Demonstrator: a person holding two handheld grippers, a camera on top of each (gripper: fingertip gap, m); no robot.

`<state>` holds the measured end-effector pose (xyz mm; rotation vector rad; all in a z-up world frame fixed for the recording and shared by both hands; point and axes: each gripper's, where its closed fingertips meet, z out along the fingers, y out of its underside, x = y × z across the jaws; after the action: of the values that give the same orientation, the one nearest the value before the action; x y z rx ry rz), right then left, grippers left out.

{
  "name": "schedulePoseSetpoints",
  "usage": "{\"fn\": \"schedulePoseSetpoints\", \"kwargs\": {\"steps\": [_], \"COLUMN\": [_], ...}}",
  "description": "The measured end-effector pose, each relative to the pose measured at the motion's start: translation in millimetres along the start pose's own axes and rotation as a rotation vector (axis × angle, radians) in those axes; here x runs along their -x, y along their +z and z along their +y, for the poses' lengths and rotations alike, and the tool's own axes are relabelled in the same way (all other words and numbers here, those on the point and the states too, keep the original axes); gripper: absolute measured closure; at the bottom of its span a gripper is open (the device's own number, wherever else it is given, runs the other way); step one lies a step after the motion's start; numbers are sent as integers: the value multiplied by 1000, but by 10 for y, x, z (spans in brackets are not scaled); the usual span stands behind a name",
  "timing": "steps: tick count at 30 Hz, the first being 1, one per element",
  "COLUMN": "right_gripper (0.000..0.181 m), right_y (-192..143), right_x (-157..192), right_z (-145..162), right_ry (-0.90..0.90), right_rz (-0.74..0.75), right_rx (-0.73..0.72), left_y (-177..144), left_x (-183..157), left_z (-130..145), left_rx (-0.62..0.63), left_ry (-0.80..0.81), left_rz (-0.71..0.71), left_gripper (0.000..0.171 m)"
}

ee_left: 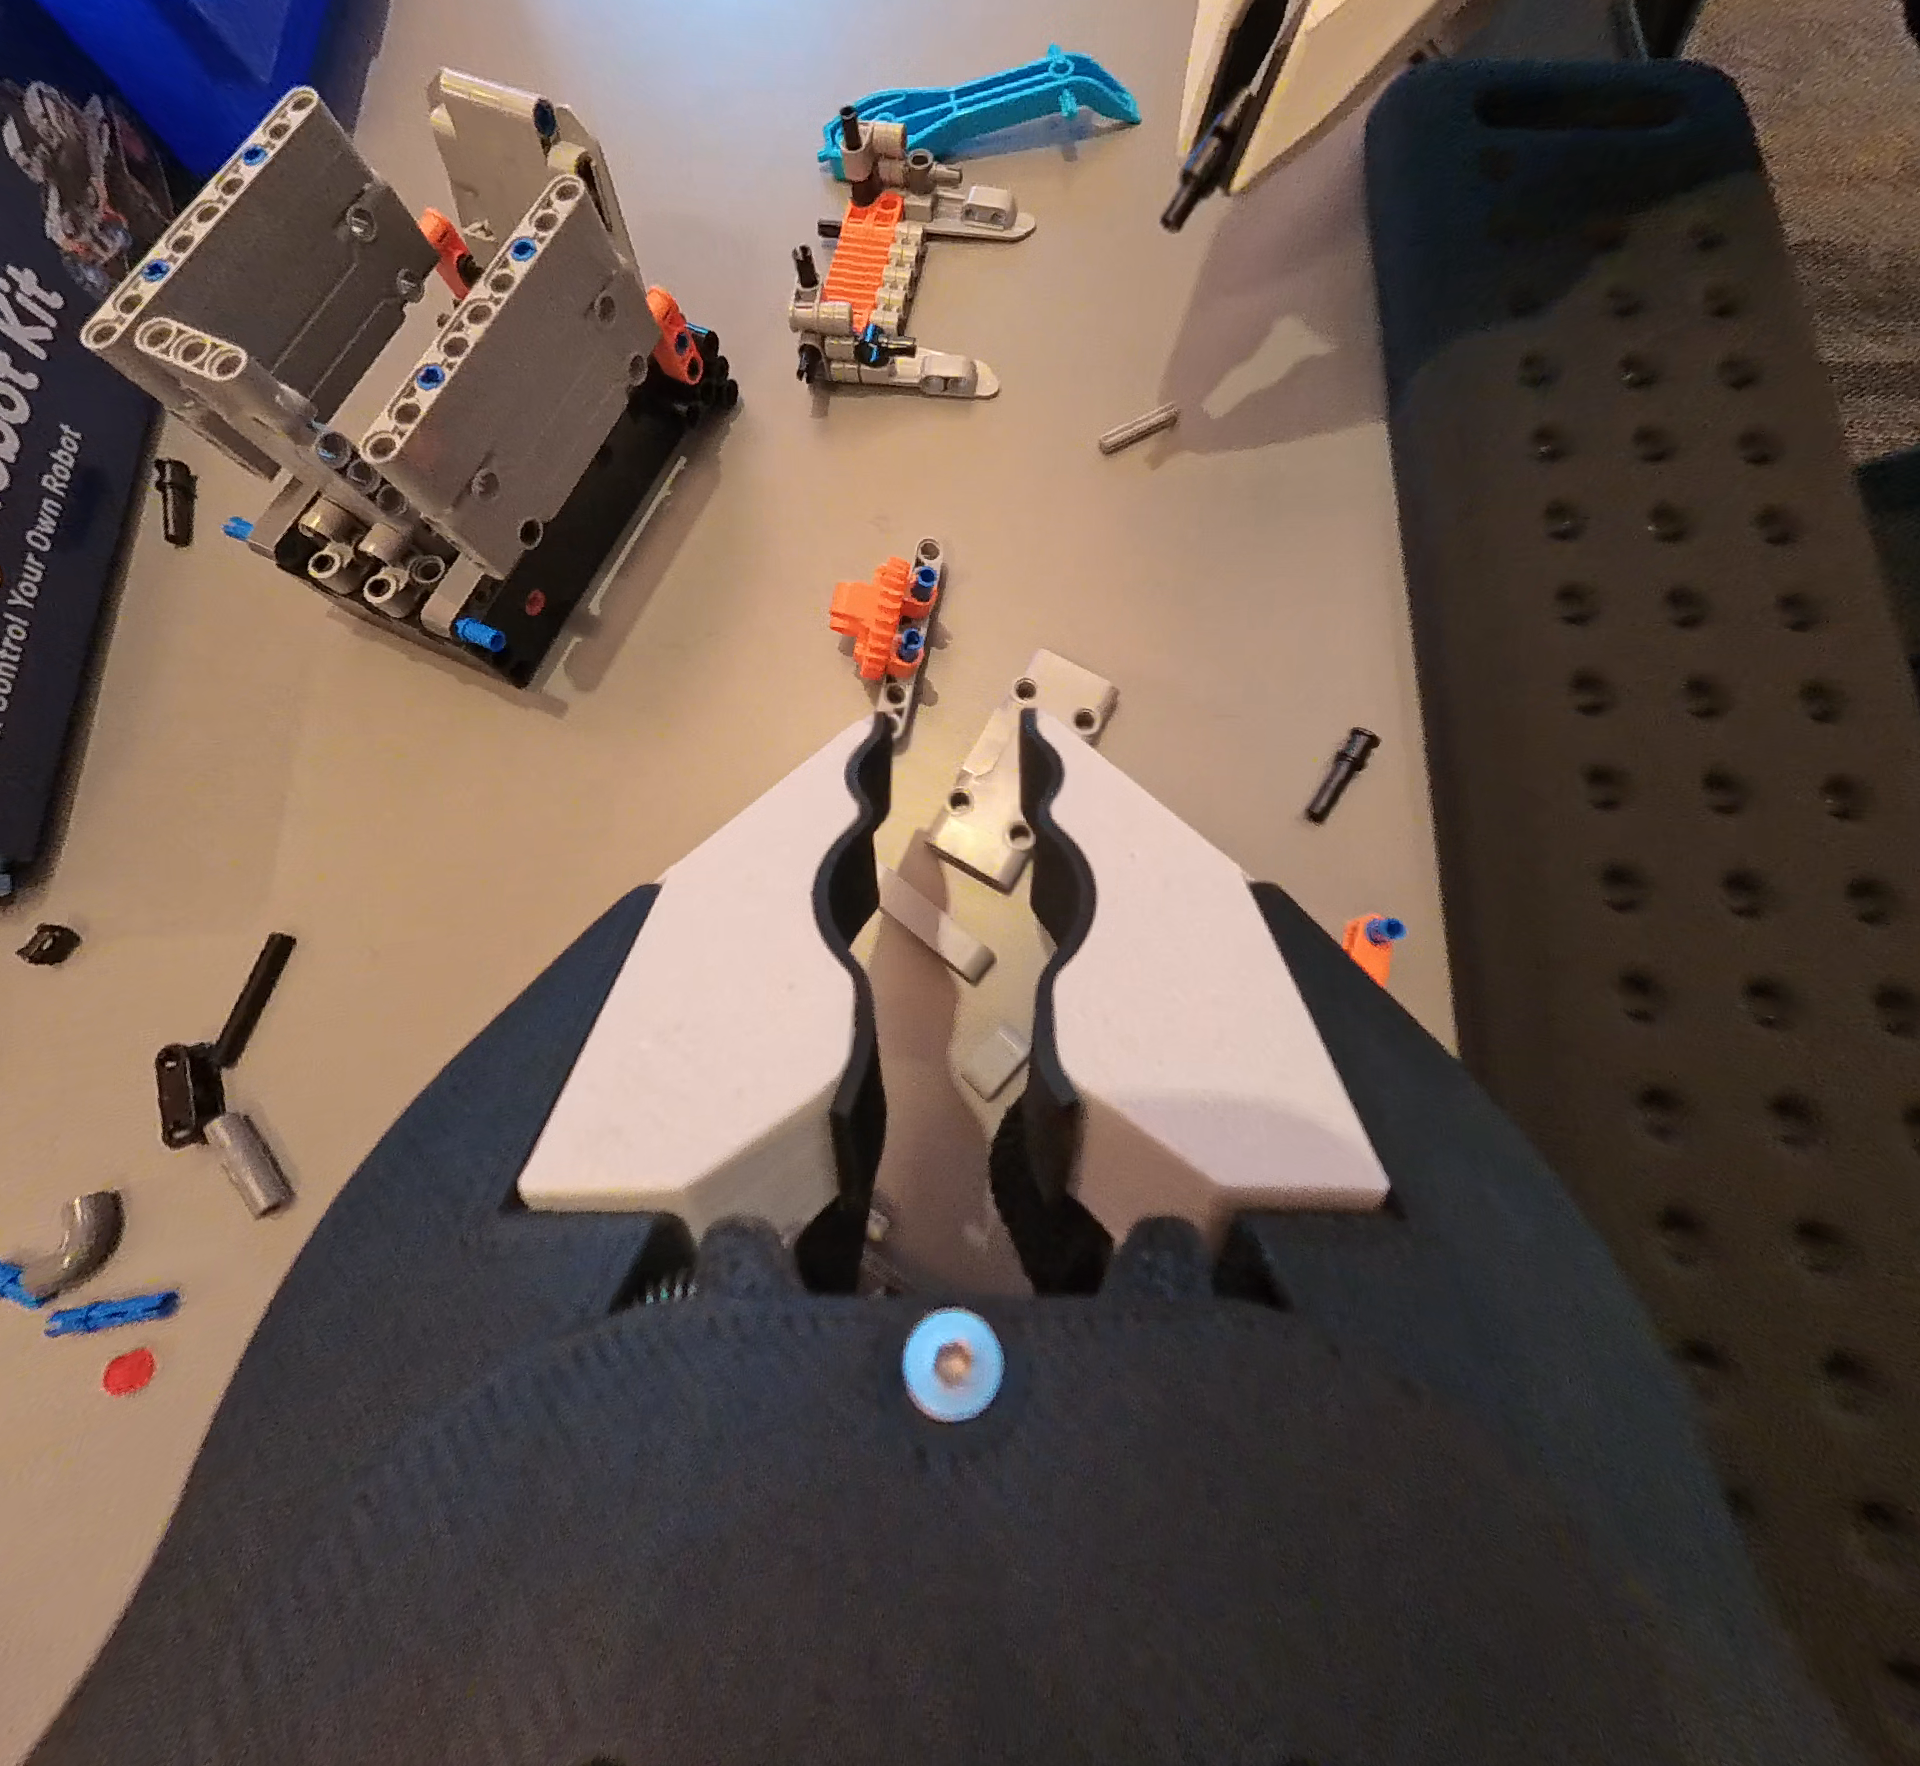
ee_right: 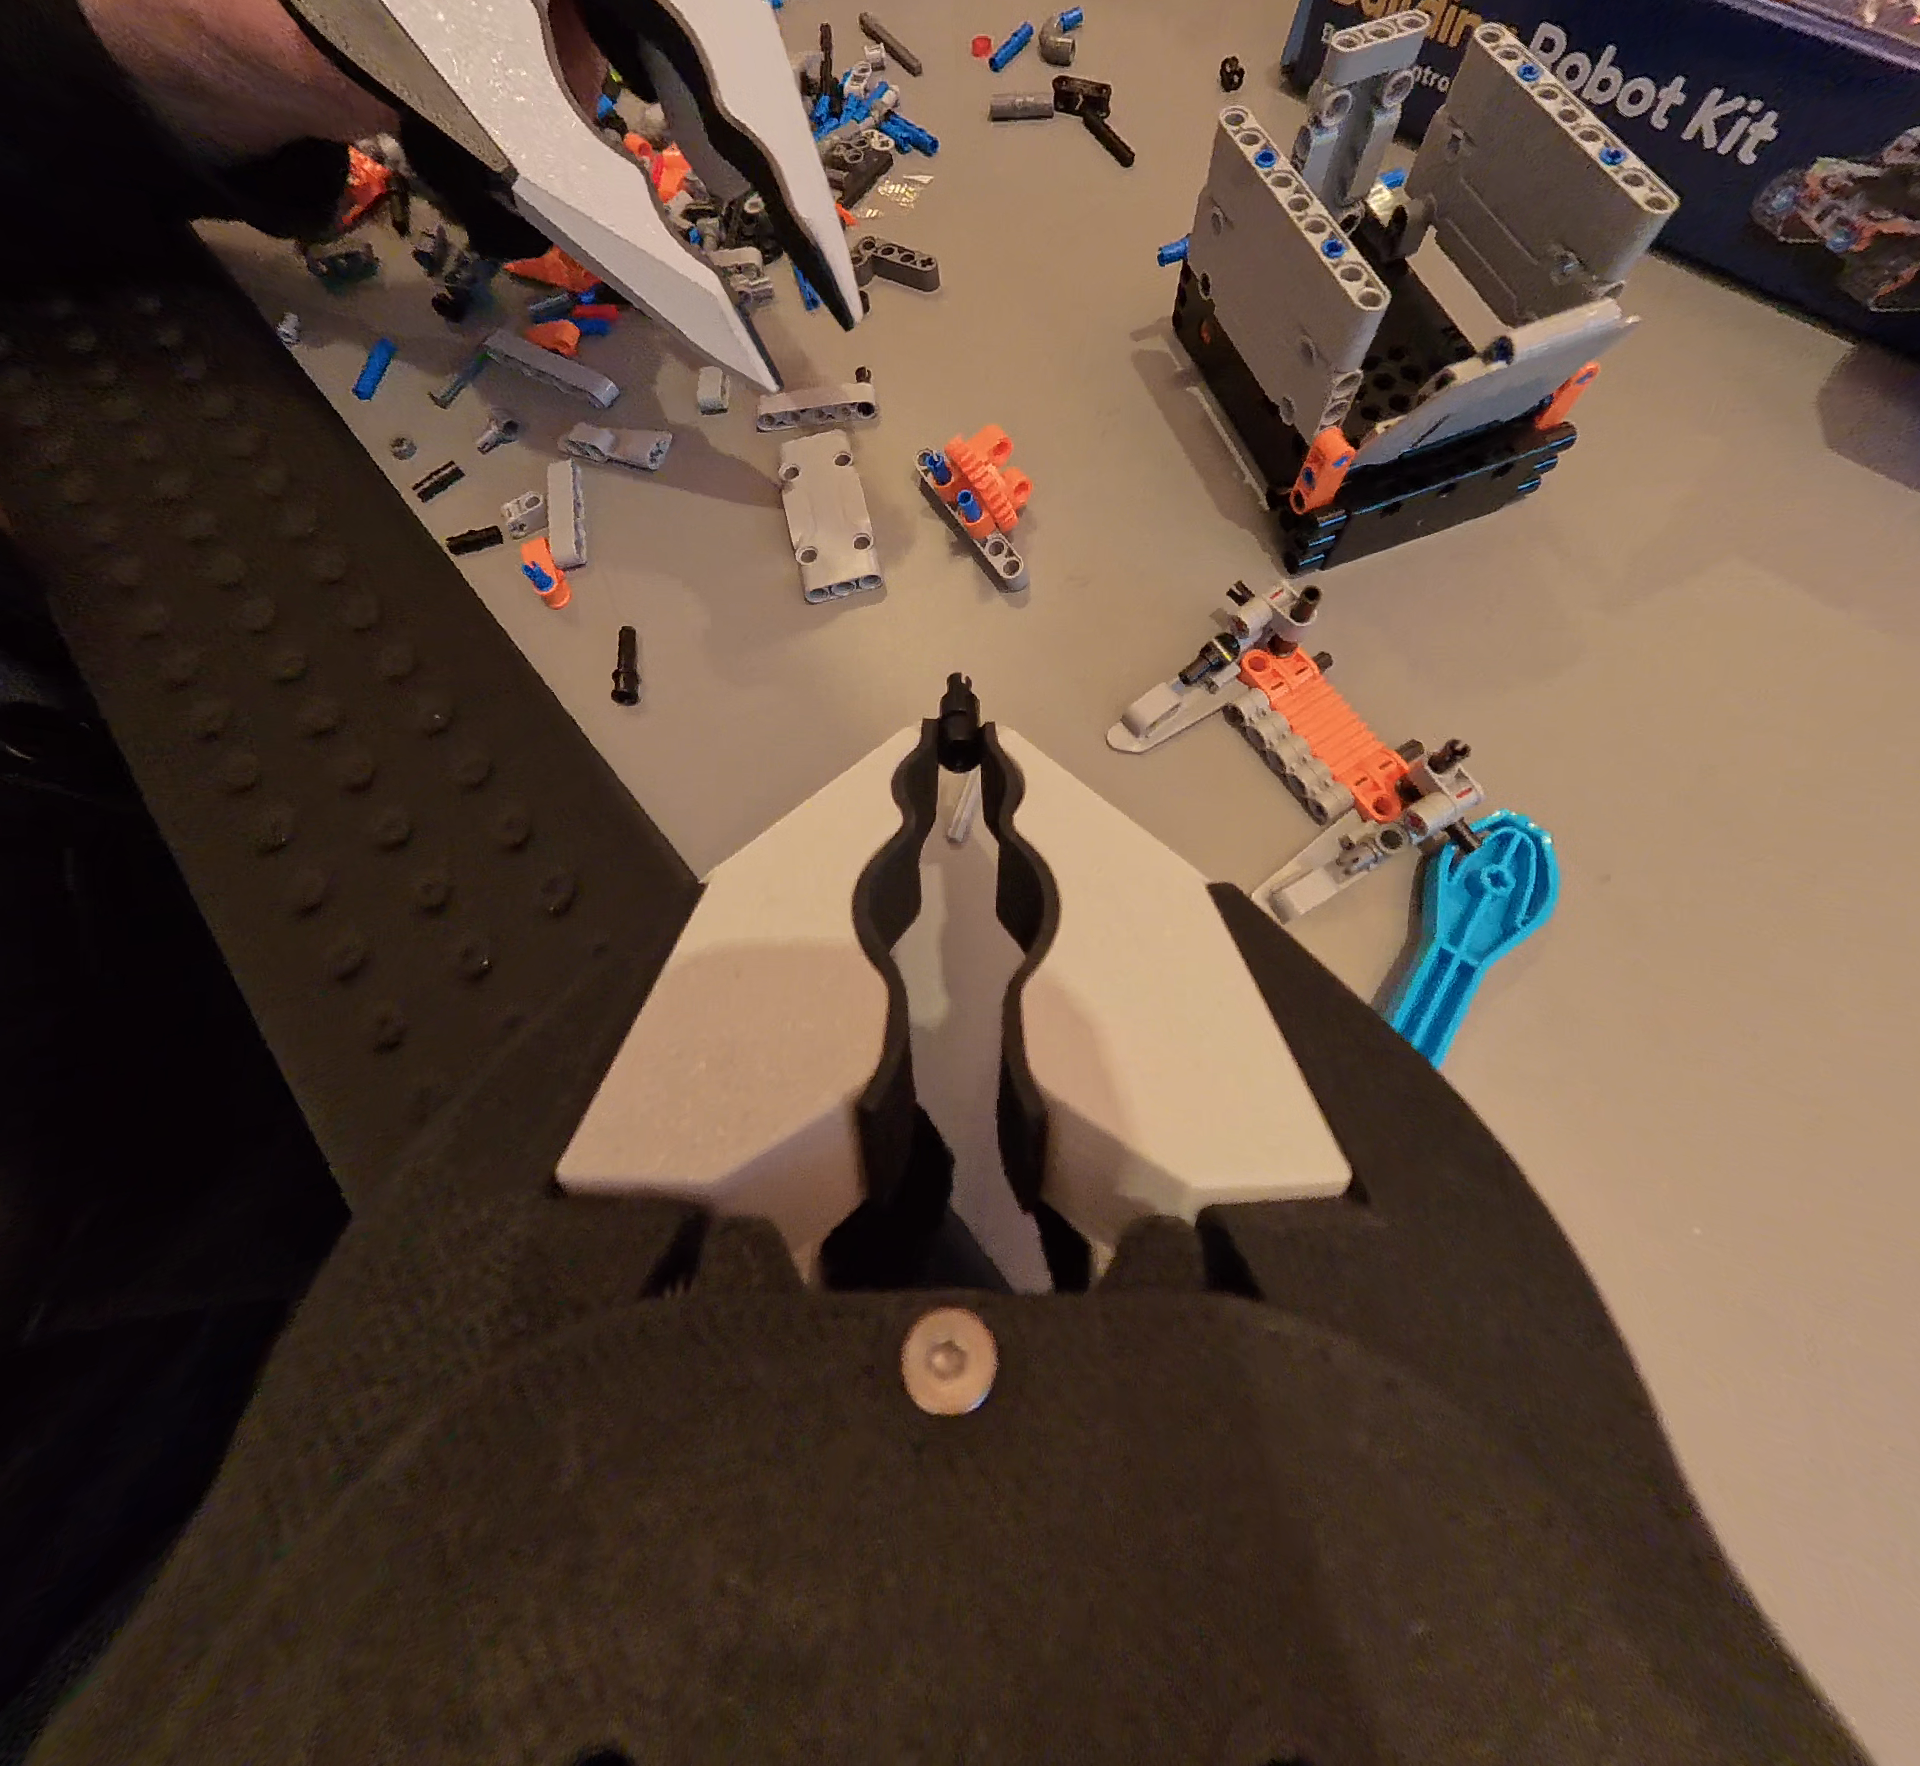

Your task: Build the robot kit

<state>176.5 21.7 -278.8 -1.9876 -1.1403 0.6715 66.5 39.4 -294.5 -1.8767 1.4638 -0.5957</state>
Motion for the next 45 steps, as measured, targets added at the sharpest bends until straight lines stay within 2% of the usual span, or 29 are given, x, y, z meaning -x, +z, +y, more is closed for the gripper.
{"fn": "schedulePoseSetpoints", "kwargs": {"steps": [7, 11, 20, 45], "right_gripper": [176, 176, 176, 176], "right_y": [212, 316, 515, 555], "right_x": [22, 20, -3, -51], "right_z": [-62, -110, -168, -198], "right_ry": [-71, -102, -114, -44], "right_rz": [13, 17, -18, -74], "right_rx": [62, 84, 82, -9], "left_y": [211, 320, 488, 534], "left_x": [110, 113, 92, 5], "left_z": [34, -4, 53, 113], "left_rx": [86, 94, 136, 141], "left_ry": [45, 69, 80, 33], "left_rz": [-30, -13, 11, 64], "left_gripper": [140, 136, 139, 144]}}
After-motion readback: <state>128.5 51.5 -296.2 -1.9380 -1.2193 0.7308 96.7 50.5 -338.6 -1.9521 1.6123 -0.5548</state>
